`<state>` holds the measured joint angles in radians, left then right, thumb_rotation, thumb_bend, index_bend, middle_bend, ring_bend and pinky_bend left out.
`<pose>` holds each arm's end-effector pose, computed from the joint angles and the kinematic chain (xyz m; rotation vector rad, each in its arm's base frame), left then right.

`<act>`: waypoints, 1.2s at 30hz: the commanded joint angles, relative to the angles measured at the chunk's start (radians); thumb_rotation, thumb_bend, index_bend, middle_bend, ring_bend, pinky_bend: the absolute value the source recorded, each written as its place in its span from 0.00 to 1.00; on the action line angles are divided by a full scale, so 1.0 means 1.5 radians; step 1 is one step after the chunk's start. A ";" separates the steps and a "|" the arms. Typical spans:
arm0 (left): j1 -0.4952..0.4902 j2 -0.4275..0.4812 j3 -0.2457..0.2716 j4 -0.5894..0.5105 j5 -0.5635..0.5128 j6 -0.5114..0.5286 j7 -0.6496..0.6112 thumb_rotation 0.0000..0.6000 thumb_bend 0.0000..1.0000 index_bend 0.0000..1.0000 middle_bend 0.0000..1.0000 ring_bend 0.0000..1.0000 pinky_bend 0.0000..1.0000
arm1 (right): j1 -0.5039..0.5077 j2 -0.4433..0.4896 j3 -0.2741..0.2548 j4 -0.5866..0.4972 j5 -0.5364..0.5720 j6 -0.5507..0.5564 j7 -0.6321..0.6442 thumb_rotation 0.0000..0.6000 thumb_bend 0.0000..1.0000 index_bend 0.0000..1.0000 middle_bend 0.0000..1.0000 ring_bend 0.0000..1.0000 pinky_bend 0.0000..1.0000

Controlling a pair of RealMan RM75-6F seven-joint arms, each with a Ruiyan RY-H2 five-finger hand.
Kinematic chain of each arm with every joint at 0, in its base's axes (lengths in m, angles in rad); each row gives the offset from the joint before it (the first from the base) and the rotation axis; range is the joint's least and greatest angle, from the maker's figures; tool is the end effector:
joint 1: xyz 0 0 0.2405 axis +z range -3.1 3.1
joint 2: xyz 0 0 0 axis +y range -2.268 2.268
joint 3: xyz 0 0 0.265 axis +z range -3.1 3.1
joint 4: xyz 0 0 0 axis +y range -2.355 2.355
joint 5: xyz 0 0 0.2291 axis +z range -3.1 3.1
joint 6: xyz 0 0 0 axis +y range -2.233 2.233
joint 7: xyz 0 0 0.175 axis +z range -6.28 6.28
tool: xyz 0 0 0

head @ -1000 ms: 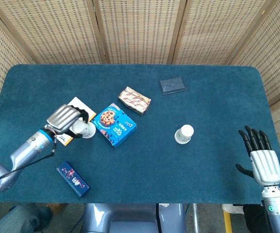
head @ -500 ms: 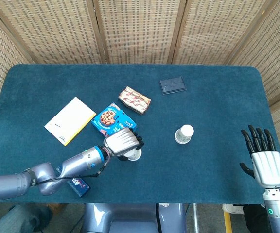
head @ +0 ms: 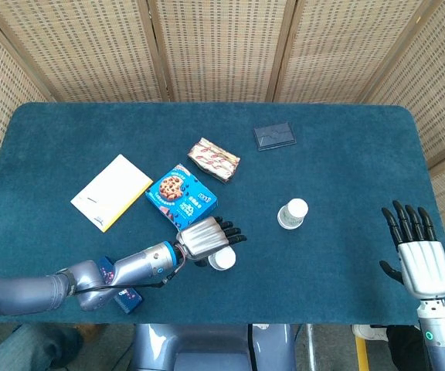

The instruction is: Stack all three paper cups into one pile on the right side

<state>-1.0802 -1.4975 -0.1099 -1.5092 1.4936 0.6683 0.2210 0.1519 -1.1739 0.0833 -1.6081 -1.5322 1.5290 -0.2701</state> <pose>-0.0210 0.3525 -0.0881 -2.5445 -0.3864 -0.9247 -0.2949 -0.2412 0.1382 1.4540 -0.6239 0.8542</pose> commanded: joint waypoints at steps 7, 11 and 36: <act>0.069 0.121 0.015 -0.076 0.038 0.128 -0.022 1.00 0.00 0.00 0.00 0.00 0.00 | -0.001 0.003 -0.003 -0.003 -0.004 -0.007 -0.001 1.00 0.00 0.01 0.00 0.00 0.00; 0.142 0.208 0.029 -0.110 0.030 0.219 -0.006 1.00 0.00 0.00 0.00 0.00 0.00 | 0.002 0.007 -0.007 -0.006 0.001 -0.024 0.003 1.00 0.00 0.01 0.00 0.00 0.00; 0.490 0.298 0.068 -0.222 -0.236 0.509 0.011 1.00 0.00 0.00 0.00 0.00 0.00 | 0.287 0.030 0.010 -0.114 -0.079 -0.424 0.077 1.00 0.12 0.16 0.14 0.09 0.10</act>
<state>-0.3485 -1.0490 -0.0082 -1.8452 1.1329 1.4297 0.2375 0.5286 -1.1024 0.0842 -1.7639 -1.6195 0.9460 -0.1755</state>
